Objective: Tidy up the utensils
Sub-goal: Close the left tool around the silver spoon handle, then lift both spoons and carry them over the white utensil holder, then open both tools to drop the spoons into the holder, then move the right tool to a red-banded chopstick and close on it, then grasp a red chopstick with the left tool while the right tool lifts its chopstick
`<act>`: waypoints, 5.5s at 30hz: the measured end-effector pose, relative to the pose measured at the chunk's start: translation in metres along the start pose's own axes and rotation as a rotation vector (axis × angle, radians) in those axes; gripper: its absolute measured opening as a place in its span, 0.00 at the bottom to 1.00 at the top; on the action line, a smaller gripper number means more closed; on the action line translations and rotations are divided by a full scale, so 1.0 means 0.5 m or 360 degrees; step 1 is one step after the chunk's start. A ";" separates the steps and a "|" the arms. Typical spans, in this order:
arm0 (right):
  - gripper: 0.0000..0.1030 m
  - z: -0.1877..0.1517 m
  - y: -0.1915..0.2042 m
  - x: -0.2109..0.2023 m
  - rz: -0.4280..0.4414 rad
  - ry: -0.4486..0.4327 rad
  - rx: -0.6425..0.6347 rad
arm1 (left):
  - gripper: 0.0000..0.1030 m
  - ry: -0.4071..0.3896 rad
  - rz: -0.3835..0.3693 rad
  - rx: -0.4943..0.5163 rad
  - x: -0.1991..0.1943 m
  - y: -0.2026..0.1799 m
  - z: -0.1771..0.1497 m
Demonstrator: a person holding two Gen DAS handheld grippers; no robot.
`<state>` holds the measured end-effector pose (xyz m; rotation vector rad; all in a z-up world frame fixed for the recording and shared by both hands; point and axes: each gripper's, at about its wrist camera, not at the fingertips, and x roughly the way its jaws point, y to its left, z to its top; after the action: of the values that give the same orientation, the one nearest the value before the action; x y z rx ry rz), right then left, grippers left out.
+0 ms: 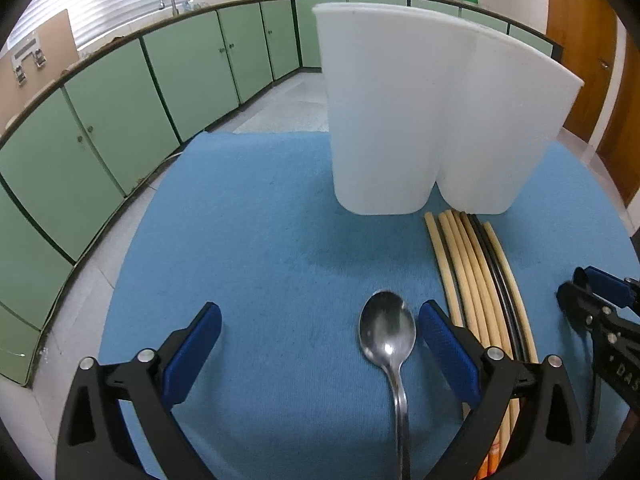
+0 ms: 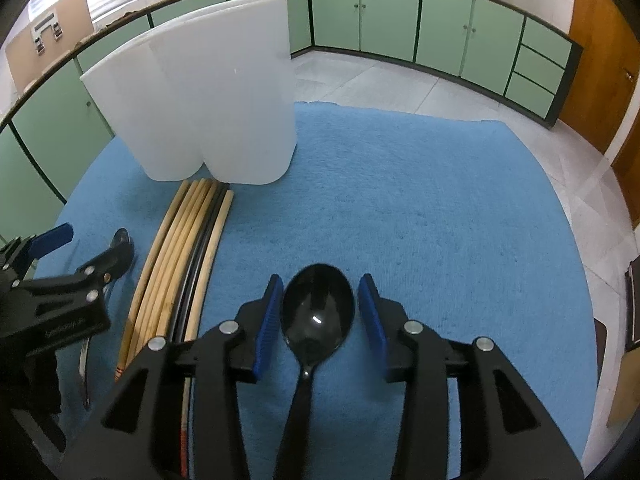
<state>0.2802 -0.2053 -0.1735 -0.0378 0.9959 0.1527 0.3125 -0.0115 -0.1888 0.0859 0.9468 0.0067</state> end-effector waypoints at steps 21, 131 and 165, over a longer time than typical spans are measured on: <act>0.32 0.065 -0.048 0.034 0.0139 0.0246 0.0175 | 0.27 0.0006 -0.0291 0.0041 -0.028 -0.084 -0.005; 0.31 -0.242 0.091 -0.136 0.0166 -0.0130 -0.0204 | 0.62 -0.0099 -0.0259 0.0036 -0.222 -0.079 -0.302; 0.06 -0.247 0.031 -0.132 0.0163 -0.0143 -0.0063 | 0.65 -0.0074 -0.0201 -0.0012 -0.227 -0.055 -0.313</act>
<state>0.1399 -0.2099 -0.1849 -0.0159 0.9057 0.2660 0.1182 -0.0329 -0.1898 0.0192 0.9040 -0.1083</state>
